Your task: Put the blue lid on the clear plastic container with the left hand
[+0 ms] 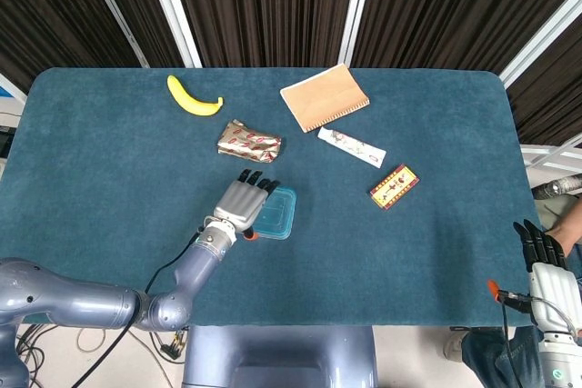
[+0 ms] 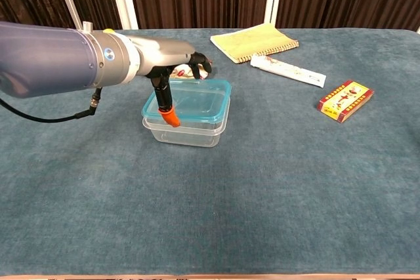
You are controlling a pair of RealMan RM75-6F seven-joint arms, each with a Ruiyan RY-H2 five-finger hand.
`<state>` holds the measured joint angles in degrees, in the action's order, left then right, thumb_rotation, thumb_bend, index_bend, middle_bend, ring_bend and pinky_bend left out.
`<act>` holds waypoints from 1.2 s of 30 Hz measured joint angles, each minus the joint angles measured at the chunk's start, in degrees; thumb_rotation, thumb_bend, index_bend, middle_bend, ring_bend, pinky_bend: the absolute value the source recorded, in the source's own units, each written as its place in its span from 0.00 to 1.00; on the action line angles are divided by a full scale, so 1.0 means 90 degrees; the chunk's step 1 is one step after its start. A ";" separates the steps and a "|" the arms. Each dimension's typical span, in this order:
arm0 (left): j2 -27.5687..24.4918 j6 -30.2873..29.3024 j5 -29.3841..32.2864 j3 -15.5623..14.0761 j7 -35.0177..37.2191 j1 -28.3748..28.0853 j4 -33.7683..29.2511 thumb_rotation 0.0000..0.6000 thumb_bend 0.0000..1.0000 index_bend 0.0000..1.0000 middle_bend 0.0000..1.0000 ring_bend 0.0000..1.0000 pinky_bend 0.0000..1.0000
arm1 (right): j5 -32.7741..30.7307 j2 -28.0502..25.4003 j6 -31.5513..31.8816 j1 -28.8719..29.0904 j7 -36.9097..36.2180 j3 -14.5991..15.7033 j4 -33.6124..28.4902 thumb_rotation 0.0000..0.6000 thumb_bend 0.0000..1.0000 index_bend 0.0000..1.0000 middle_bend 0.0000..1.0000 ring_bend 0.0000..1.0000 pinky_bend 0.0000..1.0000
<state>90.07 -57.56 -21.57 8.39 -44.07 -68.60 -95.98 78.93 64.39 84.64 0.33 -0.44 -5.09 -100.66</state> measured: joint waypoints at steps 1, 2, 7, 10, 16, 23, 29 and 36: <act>0.0011 0.0001 0.0011 -0.0010 -0.0012 -0.0005 0.0008 1.00 0.15 0.10 0.23 0.00 0.00 | -0.0002 0.0000 -0.0002 0.0001 0.0000 0.0000 0.0000 1.00 0.27 0.02 0.00 0.00 0.00; 0.0019 0.0002 0.0019 -0.0014 -0.0016 -0.0007 0.0012 1.00 0.15 0.10 0.23 0.00 0.00 | -0.0005 -0.0001 -0.0005 0.0002 0.0000 -0.0001 0.0000 1.00 0.27 0.02 0.00 0.00 0.00; 0.0063 0.0004 0.0039 -0.0030 -0.0039 -0.0018 0.0059 1.00 0.15 0.10 0.22 0.00 0.00 | 0.0002 -0.0001 0.0008 -0.0002 -0.0004 -0.0002 0.0003 1.00 0.27 0.02 0.00 0.00 0.00; 0.0081 0.0021 0.0087 -0.0048 -0.0081 -0.0036 0.0079 1.00 0.15 0.10 0.22 0.00 0.00 | 0.0003 -0.0002 0.0007 -0.0001 -0.0007 -0.0003 0.0003 1.00 0.27 0.02 0.00 0.00 0.00; 0.0126 0.0025 0.0158 -0.0039 -0.0120 -0.0068 0.0121 1.00 0.15 0.10 0.22 0.00 0.00 | 0.0014 -0.0003 0.0011 -0.0001 -0.0011 -0.0003 0.0013 1.00 0.27 0.02 0.00 0.00 0.00; 0.0151 0.0008 0.0172 -0.0047 -0.0152 -0.0081 0.0126 1.00 0.15 0.10 0.22 0.00 0.00 | 0.0025 -0.0003 0.0012 0.0001 -0.0014 -0.0002 0.0021 1.00 0.27 0.02 0.00 0.00 0.00; 0.0174 -0.0035 0.0168 -0.0049 -0.0172 -0.0081 0.0131 1.00 0.15 0.10 0.22 0.00 0.00 | 0.0023 -0.0002 0.0015 0.0000 -0.0022 -0.0003 0.0020 1.00 0.27 0.02 0.00 0.00 0.00; 0.0202 -0.0056 0.0200 -0.0050 -0.0219 -0.0093 0.0128 1.00 0.15 0.09 0.21 0.00 0.00 | 0.0020 -0.0004 0.0014 -0.0001 -0.0024 -0.0003 0.0017 1.00 0.27 0.02 0.00 0.00 0.00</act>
<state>91.89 -58.06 -19.77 7.95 -46.04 -69.44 -94.83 79.11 64.35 84.77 0.32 -0.65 -5.12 -100.51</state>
